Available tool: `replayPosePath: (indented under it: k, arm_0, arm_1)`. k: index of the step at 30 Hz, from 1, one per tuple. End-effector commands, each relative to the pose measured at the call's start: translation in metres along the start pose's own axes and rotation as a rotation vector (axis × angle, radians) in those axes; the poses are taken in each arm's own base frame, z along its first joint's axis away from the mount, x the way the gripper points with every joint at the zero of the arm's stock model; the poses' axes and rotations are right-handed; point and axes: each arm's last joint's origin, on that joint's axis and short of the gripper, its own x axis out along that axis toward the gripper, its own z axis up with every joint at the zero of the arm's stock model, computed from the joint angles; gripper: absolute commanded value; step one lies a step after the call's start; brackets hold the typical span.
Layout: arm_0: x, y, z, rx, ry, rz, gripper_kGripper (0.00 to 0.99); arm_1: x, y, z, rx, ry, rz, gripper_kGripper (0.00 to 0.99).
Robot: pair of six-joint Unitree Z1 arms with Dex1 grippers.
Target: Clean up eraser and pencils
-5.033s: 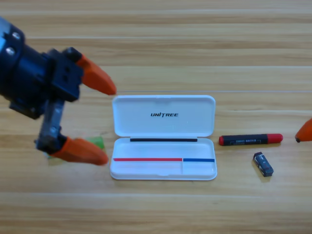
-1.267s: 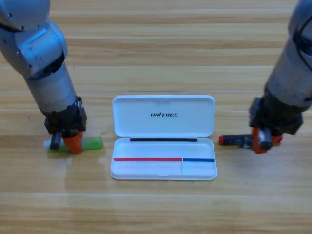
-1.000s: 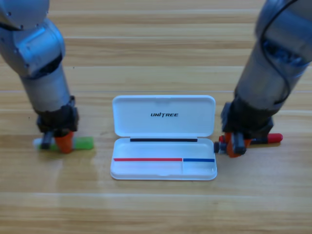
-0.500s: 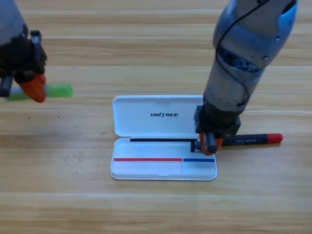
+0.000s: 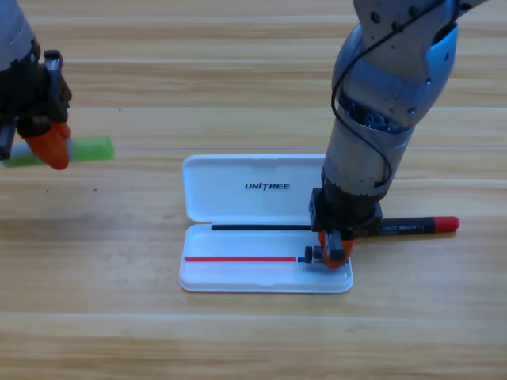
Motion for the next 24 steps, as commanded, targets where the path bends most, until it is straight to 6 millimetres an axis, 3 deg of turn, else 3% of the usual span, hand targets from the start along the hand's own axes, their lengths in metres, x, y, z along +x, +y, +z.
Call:
replayPosePath:
  k: [1,4,9,13,16,20,24]
  arm_0:
    - [0.010,-0.004,0.006,0.012,0.023,-0.032,0.000]
    - [0.011,-0.004,0.006,0.013,0.024,-0.034,0.000]
    - [0.016,-0.003,0.008,0.014,0.033,-0.047,0.000]
    - [0.013,-0.004,0.009,0.014,0.021,-0.042,0.000]
    - [0.008,-0.007,0.017,0.026,0.005,-0.029,0.000]
    - [0.001,-0.016,0.034,0.048,-0.032,-0.021,0.000]
    - [0.004,-0.028,0.060,0.079,-0.052,-0.041,0.000]
  arm_1:
    - [0.029,0.007,0.005,-0.008,0.055,0.059,0.867]
    - [0.025,0.007,0.005,-0.007,0.049,0.052,0.960]
    - [-0.001,0.013,-0.001,-0.011,0.032,0.029,0.985]
    - [-0.033,0.026,-0.021,-0.017,0.016,0.015,0.985]
    - [-0.044,0.026,-0.042,-0.026,0.020,0.012,0.985]
    - [-0.041,0.015,-0.068,-0.012,0.067,0.007,0.985]
    - [-0.023,-0.013,-0.082,0.048,0.107,-0.025,0.989]
